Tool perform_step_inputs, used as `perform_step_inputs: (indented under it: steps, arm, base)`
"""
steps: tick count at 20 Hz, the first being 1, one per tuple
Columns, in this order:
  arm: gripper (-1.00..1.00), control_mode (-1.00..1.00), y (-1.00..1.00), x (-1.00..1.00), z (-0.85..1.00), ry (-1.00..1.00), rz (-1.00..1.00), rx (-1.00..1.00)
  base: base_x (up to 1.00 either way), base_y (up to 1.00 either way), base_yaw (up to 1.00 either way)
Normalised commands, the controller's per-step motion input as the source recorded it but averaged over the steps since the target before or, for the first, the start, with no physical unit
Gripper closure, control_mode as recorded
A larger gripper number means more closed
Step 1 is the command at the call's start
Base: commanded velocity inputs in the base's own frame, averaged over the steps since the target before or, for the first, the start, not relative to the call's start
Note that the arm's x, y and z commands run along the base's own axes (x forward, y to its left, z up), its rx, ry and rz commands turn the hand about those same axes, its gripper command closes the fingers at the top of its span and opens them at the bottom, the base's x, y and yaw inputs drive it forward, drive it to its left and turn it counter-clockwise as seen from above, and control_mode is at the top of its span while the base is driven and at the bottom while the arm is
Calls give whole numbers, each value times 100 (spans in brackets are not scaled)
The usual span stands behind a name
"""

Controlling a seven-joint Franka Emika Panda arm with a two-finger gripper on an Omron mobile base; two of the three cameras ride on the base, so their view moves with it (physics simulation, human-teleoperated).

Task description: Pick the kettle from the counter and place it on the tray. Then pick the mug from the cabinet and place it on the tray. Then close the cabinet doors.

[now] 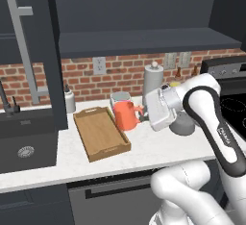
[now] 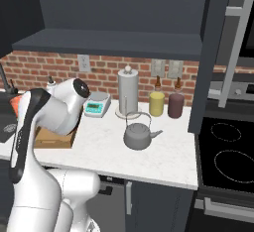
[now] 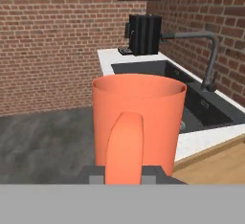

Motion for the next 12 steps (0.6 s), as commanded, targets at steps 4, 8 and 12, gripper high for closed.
perform_step_inputs:
  steps: [4, 8, 12]
  arm:
    - [100, -100, 20, -1, -79, 0, 7, -4]
    - [100, -100, 4, 3, -64, 0, 0, 0]
    - [100, -100, -1, 23, -23, 0, 0, 8]
  base:
    - [0, 0, 0]
    - [0, 0, 0]
    - [0, 0, 0]
